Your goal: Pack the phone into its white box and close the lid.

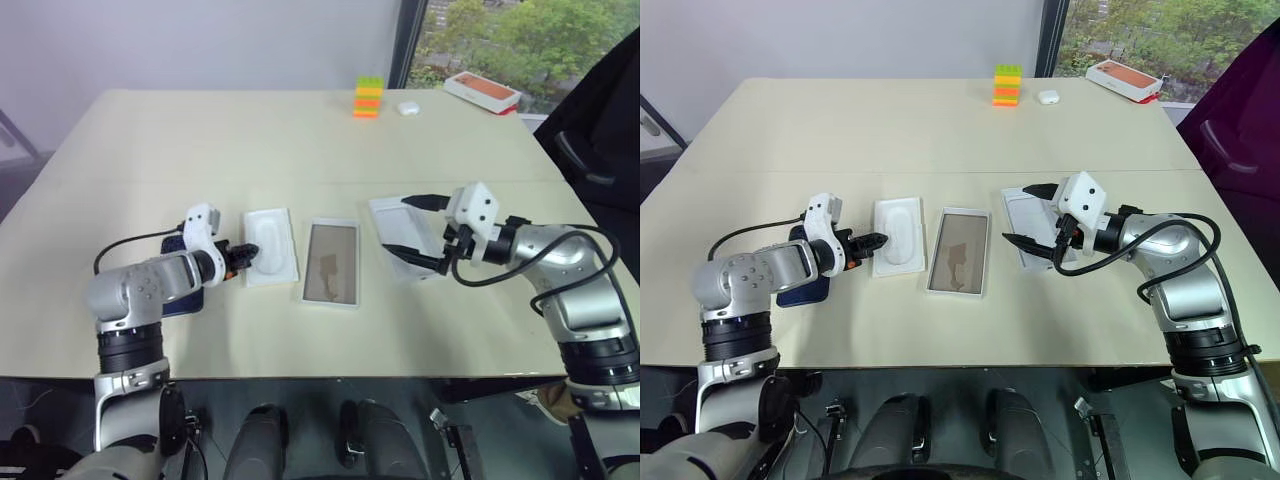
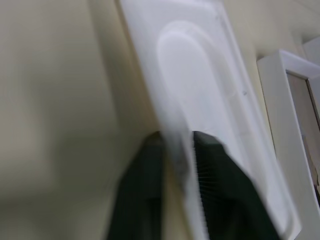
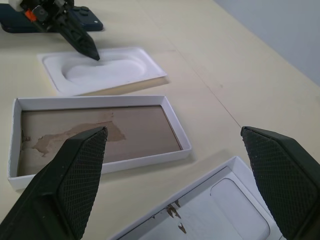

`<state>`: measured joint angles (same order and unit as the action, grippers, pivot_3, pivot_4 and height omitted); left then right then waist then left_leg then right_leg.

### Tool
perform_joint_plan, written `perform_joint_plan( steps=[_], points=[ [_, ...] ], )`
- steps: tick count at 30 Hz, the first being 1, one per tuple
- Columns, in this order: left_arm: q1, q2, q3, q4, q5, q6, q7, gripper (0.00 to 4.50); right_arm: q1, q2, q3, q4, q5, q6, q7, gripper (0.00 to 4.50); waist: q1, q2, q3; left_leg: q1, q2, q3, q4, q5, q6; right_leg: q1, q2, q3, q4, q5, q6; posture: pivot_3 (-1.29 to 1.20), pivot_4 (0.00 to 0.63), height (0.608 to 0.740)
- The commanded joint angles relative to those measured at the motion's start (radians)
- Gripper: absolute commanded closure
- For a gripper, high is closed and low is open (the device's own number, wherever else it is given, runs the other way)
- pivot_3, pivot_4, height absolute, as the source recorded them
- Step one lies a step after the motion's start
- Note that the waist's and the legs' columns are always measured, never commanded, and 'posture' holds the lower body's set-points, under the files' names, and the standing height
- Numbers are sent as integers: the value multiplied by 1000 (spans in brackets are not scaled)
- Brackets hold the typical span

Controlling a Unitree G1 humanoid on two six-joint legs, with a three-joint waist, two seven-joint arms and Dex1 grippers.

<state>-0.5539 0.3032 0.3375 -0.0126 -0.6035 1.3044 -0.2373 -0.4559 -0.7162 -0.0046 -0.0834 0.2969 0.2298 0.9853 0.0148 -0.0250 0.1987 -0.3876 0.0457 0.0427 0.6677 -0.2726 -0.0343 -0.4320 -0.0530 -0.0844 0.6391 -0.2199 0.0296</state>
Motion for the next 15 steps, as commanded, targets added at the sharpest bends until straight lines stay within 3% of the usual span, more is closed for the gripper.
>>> perform_joint_plan(
  steps=[1,9,15],
  points=[
    [22,3,-12,19,7,24,3,4482,-22,2,-8,-36,2,-17,-4,0,-2,0,0,0,0,0,0,0,0,0,0,0,0,0,0,0,150,740],
    [-23,-22,127,26,-71,41,3,4482,-4,4,-9,-48,19,6,2,0,-3,0,0,0,0,0,0,0,0,0,1,0,0,0,0,0,150,740],
    [-49,20,203,8,-133,95,-23,4482,55,21,24,-169,123,165,22,0,-4,-1,0,-1,1,-1,0,0,0,-1,2,0,0,0,0,0,150,740]
  ],
)
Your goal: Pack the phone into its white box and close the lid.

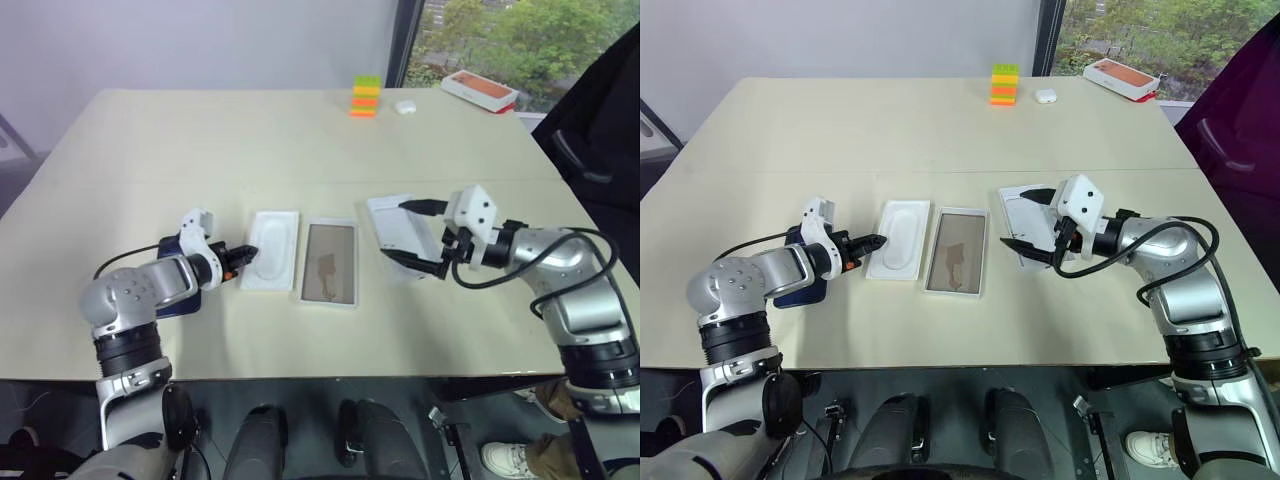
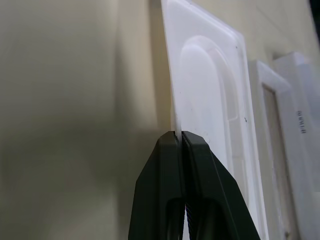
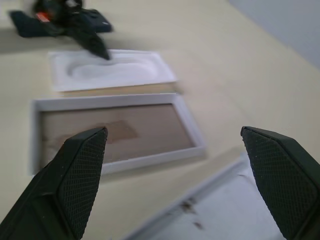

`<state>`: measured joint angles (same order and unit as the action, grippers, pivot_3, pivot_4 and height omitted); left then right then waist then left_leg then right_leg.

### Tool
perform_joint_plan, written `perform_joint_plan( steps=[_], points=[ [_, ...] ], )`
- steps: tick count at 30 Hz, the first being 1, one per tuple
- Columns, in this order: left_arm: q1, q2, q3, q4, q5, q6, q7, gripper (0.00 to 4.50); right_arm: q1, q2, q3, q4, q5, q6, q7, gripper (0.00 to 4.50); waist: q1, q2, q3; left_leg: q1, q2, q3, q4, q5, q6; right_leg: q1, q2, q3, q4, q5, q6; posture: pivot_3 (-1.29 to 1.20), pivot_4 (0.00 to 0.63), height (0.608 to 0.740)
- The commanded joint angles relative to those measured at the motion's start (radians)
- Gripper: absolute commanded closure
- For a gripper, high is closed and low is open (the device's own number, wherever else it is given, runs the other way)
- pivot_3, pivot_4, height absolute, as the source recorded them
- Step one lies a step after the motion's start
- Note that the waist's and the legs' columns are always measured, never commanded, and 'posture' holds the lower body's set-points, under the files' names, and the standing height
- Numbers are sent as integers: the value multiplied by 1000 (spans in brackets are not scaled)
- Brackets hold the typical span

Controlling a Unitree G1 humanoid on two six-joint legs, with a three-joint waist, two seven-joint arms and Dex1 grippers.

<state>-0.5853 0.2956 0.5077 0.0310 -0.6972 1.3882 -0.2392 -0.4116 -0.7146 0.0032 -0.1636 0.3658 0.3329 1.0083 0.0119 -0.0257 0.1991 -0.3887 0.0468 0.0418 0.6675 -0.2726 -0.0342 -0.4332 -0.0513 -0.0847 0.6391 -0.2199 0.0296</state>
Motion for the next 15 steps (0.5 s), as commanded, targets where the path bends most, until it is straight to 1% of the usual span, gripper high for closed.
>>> perform_joint_plan(
  steps=[1,4,8,12,15],
  points=[
    [-16,32,34,-42,-47,10,-26,4482,13,30,28,-107,61,84,-12,0,-4,0,0,0,0,0,0,0,0,0,0,0,0,0,0,0,150,740],
    [-11,36,34,-51,-60,14,-28,4482,14,53,54,-135,52,118,-37,0,-2,0,0,0,0,0,0,0,0,0,0,0,0,0,0,0,150,740],
    [-7,65,43,-51,-63,21,-26,4482,39,68,151,-169,-16,103,-48,0,-1,0,0,0,0,0,0,0,0,-1,0,0,0,0,0,0,150,740],
    [-11,82,47,-51,-64,18,-24,4482,39,82,199,-143,-62,77,-57,0,0,0,0,-1,0,0,0,0,0,-1,0,0,0,0,0,0,150,740],
    [-9,96,47,-48,-63,11,-26,4482,13,115,220,-116,-66,112,-78,0,-1,0,0,0,0,0,0,0,0,-1,0,0,0,0,0,0,150,740]
  ],
)
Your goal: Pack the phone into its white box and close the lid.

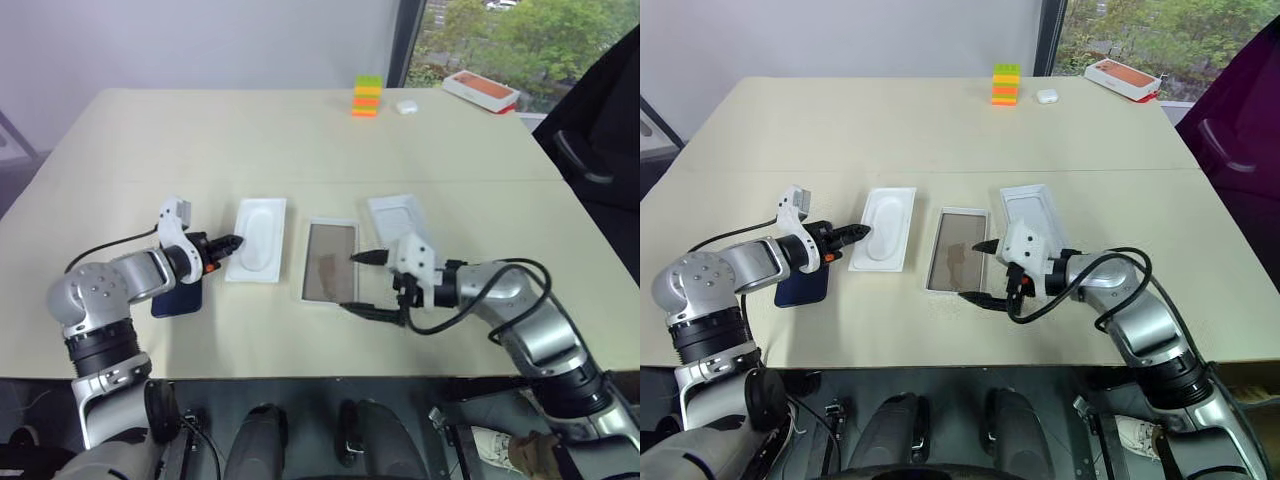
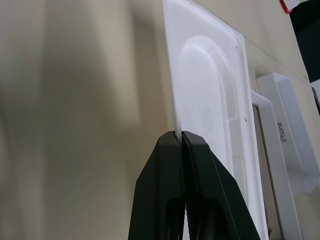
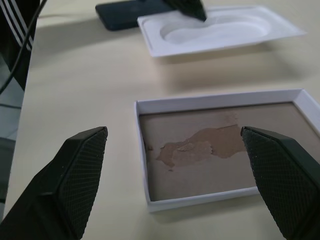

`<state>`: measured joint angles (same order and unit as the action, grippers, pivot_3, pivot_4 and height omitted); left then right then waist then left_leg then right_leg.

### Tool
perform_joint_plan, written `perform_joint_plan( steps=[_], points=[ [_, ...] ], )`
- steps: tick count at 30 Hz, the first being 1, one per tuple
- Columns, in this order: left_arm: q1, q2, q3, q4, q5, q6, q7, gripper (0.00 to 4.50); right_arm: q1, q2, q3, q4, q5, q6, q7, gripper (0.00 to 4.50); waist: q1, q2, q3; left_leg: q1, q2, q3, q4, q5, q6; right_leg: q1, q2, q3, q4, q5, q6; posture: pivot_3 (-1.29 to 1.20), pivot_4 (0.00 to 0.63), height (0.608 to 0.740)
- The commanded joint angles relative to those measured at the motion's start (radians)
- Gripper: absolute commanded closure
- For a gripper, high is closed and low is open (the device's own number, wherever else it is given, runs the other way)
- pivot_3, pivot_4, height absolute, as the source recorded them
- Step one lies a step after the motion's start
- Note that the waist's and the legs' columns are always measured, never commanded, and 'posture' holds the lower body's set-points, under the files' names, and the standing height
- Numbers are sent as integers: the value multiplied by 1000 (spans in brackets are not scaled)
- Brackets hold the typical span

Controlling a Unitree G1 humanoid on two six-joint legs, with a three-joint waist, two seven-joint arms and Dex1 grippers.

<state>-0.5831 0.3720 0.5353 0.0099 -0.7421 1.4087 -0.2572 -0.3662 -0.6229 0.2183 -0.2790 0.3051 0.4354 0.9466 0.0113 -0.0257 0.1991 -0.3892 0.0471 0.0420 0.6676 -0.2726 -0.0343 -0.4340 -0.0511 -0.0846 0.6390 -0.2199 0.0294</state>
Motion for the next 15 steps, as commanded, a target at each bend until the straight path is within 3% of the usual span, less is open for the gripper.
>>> perform_joint_plan(
  steps=[1,4,9,10,12,15],
  points=[
    [-12,20,21,-23,-19,-8,-6,4482,-45,38,36,18,-33,11,-23,0,-2,0,0,0,0,0,0,0,0,0,0,0,0,0,0,0,150,740],
    [-9,22,11,-22,-16,-19,-8,4482,-67,58,118,68,-124,-13,-38,0,-3,0,0,0,0,0,0,0,0,-1,1,0,0,0,0,0,150,740],
    [-5,13,7,-32,-20,-17,0,4482,-74,88,139,108,-159,-31,-46,0,0,0,0,-1,0,0,0,0,0,-1,0,0,0,0,0,0,150,740],
    [-4,12,6,-33,-21,-17,0,4500,-76,91,139,117,-163,-31,-45,547,0,0,0,-1,0,0,0,0,0,-1,0,0,0,0,0,0,150,740],
    [-3,8,5,-32,-21,-17,2,4500,-77,89,144,124,-167,-36,-28,1232,0,0,0,-1,0,0,0,0,0,-1,0,0,0,0,0,0,150,740],
    [-5,4,1,-36,-23,-15,4,4500,-75,87,147,125,-172,-47,-11,2854,-1,0,0,-1,0,0,0,0,0,-1,0,0,0,0,0,0,150,740]
  ],
)
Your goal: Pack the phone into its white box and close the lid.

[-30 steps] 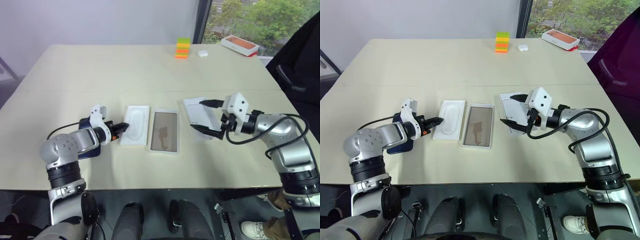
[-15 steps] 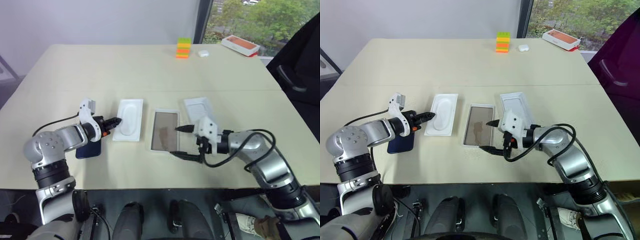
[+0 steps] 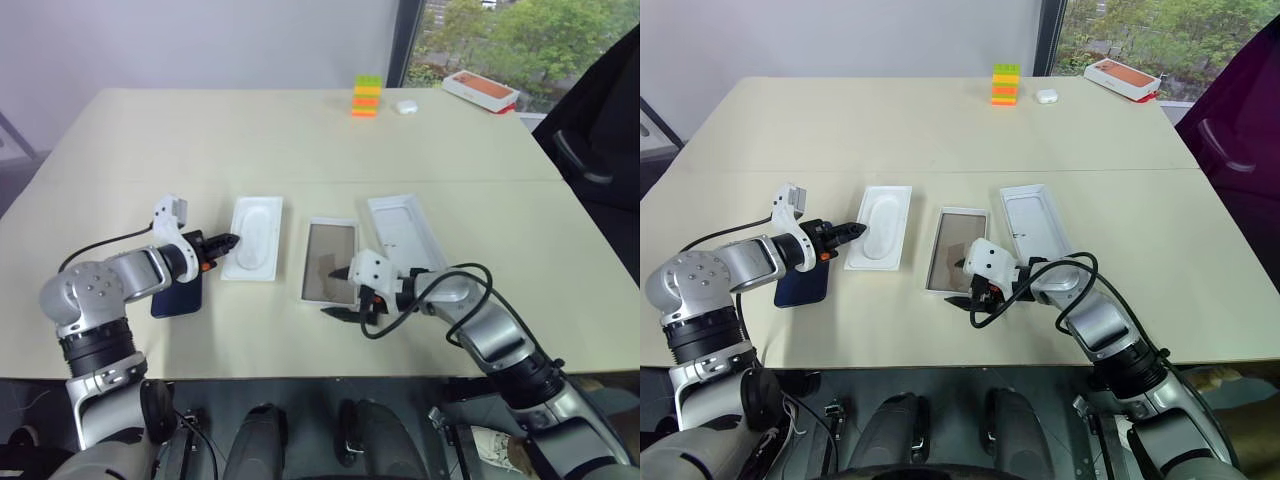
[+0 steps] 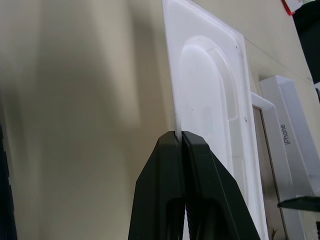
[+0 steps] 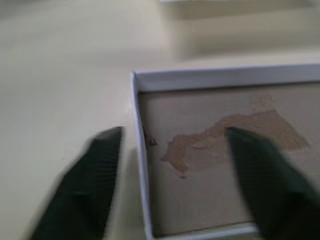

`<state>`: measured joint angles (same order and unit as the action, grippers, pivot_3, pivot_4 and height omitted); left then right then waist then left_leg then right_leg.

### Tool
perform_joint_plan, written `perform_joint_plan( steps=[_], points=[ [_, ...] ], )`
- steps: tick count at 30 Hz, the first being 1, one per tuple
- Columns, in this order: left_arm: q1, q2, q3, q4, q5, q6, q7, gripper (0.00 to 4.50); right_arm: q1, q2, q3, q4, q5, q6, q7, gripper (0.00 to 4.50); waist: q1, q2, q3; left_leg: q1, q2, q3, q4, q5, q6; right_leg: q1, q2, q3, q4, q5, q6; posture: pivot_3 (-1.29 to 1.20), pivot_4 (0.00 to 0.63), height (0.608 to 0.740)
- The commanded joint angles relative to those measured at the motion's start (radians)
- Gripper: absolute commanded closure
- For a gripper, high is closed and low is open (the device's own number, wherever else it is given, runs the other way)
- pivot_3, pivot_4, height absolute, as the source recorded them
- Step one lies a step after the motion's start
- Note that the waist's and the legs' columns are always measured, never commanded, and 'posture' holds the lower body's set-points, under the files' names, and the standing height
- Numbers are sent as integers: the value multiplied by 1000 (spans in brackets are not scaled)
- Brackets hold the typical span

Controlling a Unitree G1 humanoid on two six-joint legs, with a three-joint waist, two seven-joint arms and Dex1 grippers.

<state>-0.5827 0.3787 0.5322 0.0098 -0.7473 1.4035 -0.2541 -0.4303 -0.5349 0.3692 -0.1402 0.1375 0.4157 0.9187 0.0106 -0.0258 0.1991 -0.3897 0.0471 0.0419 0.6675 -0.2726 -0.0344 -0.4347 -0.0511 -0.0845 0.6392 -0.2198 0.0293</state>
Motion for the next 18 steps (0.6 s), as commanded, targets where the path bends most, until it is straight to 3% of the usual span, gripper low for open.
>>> perform_joint_plan(
  steps=[1,3,4,18],
  points=[
    [-6,-3,4,-36,-18,-10,1,4500,-11,-3,-1,-12,-12,-37,20,3262,0,0,0,0,0,0,0,0,0,0,0,0,0,0,0,0,150,740],
    [-8,-4,3,-34,-18,-11,1,4500,-10,-4,-1,-7,-21,-48,24,4331,0,0,0,0,0,0,0,0,0,0,0,0,0,0,0,0,150,740],
    [-12,-6,4,-31,-19,-9,3,4500,-10,-3,-2,-6,-21,-50,27,4424,-1,0,0,0,0,0,0,0,0,0,0,0,0,0,0,0,150,740],
    [-84,-14,40,-26,-42,47,35,4500,-31,26,18,17,-20,-184,118,4424,-1,0,0,0,0,0,0,0,0,0,0,0,0,0,0,0,150,740]
  ],
)
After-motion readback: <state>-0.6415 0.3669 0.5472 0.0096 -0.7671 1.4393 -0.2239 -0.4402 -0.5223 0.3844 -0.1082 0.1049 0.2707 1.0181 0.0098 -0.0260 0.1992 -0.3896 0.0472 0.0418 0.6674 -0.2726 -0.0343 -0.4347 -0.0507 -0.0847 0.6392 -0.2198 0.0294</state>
